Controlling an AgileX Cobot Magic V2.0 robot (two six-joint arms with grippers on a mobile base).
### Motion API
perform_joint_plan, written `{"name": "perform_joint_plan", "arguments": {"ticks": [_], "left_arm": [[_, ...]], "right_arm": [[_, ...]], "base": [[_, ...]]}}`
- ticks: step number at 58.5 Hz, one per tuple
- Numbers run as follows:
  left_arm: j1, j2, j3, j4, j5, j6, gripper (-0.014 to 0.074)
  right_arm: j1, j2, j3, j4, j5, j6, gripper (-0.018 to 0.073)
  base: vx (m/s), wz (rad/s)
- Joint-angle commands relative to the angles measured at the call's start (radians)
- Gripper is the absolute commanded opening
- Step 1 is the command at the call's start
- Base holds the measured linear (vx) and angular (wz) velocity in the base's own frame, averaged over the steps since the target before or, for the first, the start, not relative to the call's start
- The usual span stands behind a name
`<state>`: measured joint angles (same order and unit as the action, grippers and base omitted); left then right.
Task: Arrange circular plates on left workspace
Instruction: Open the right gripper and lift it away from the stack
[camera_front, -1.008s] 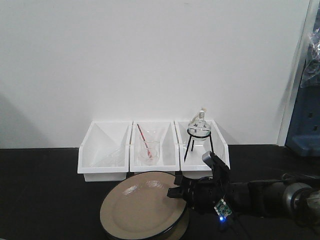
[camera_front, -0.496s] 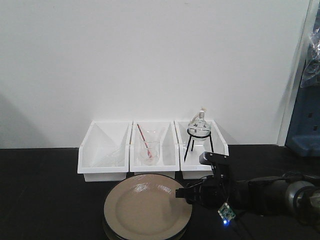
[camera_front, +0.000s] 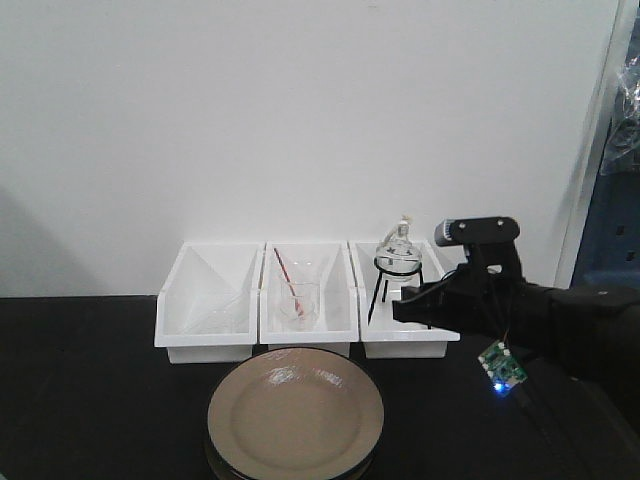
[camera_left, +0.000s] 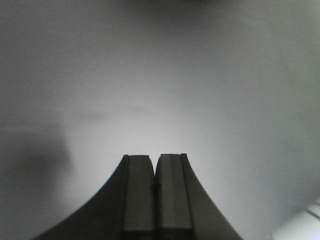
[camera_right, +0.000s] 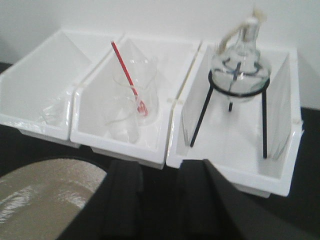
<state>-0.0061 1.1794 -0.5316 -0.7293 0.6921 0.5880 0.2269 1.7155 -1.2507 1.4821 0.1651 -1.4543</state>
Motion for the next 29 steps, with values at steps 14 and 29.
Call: {"name": "perform_joint_plan", "arguments": {"ticks": [14,29], "left_arm": [[-0.002,0.065,-0.291,0.522,-0.022,-0.438,0.0000],[-0.002,-0.103,-0.311,0.529,-0.131,-0.458,0.0000]], "right_arm": [[-0.002,-0.463,0.219,-0.179,0.006,0.092,-0.0009],[-0.002,-0.874,0.542,-0.184,-0.036,0.092,-0.0005]], "base": [[0.00,0.00],[0.00,0.00]]}}
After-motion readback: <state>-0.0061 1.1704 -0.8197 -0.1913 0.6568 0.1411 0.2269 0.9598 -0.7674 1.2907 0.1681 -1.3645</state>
